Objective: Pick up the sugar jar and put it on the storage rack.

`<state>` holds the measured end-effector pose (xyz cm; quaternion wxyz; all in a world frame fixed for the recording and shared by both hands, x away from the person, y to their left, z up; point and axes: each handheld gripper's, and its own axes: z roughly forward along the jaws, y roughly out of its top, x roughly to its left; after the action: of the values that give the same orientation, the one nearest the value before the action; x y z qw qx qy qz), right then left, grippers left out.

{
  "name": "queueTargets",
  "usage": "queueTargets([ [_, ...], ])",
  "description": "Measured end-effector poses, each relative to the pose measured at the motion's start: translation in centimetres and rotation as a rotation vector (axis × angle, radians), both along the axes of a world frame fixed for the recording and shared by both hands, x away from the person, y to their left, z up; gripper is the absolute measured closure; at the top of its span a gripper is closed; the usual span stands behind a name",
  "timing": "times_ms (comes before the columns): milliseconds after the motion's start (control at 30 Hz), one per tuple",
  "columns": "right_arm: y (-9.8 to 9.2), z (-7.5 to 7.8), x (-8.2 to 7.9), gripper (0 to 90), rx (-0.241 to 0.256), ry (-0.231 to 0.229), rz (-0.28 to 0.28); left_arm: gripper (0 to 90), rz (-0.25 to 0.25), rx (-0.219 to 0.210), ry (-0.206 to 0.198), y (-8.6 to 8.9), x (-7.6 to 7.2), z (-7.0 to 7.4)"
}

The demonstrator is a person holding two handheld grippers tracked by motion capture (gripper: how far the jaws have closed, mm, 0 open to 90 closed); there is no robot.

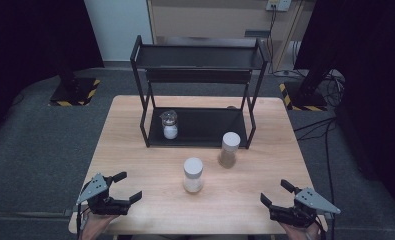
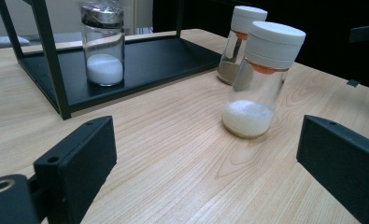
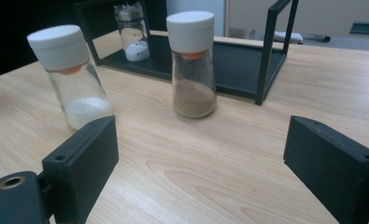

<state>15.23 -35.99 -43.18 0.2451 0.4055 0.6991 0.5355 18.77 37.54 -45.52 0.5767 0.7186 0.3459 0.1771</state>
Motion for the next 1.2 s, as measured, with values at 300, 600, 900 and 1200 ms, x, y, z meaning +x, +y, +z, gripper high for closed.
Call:
queueTargets([
  [300,0.0,0.5,0.4,10.0,0.035,-0.002,0.024,4.0,0.001,-0.005,0.007,0.1,0.1,0.0],
  [600,1.1,1.6,1.1,10.1,0.028,-0.010,0.074,4.1,0.001,-0.005,0.014,0.1,0.1,-0.1],
  [900,2.4,2.8,2.7,10.1,0.019,-0.019,0.138,4.2,-0.002,0.000,0.015,0.0,0.1,0.0],
  [1200,4.3,4.0,4.9,10.2,0.009,-0.010,0.230,4.1,0.000,-0.002,0.017,0.0,0.1,0.0],
])
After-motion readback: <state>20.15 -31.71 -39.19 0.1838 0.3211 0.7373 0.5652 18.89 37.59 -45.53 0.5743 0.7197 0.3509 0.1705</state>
